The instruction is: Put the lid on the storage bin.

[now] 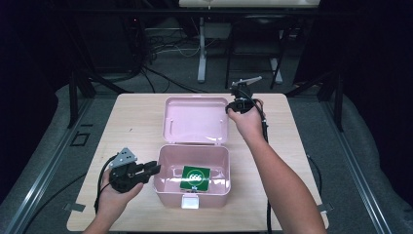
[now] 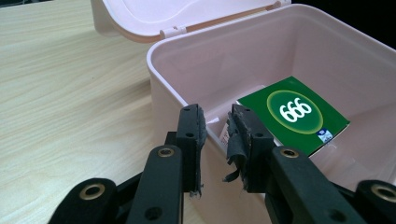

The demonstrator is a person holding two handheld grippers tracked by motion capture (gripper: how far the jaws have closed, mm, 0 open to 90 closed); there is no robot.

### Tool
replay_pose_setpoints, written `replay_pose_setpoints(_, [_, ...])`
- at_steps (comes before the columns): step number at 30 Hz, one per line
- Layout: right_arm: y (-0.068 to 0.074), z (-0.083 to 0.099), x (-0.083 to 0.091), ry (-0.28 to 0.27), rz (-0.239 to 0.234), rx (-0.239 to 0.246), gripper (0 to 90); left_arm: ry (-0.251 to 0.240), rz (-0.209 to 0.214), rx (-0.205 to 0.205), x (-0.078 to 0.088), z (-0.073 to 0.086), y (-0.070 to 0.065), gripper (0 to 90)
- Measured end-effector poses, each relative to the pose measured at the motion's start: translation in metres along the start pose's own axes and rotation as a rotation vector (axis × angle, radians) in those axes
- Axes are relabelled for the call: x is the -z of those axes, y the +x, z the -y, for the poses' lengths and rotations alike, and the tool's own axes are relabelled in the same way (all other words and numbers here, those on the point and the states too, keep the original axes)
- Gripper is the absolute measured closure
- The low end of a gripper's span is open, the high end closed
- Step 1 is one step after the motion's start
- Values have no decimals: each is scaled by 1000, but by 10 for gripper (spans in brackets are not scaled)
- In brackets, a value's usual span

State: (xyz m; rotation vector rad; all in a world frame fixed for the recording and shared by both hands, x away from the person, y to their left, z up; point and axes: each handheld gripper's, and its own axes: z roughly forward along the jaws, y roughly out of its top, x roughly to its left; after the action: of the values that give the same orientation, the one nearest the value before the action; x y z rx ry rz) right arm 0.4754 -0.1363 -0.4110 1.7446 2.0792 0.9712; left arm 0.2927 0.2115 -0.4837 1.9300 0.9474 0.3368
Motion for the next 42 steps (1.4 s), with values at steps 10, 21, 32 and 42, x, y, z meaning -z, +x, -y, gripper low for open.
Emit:
replay_pose_setpoints(10, [4,3,19,-49,-24,21,859,-2,-2,-1,0,0,0,738])
replay_pose_setpoints(21, [6,8,37,-90,-53,43,864,-3,-1,1,0,0,0,737])
replay_pose_setpoints(32, [11,18,52,-146,-58,96,864,-1,-2,1,0,0,0,737])
replay_pose_setpoints(42, [12,25,61,-181,-72,120,865,-3,-2,2,0,0,0,737])
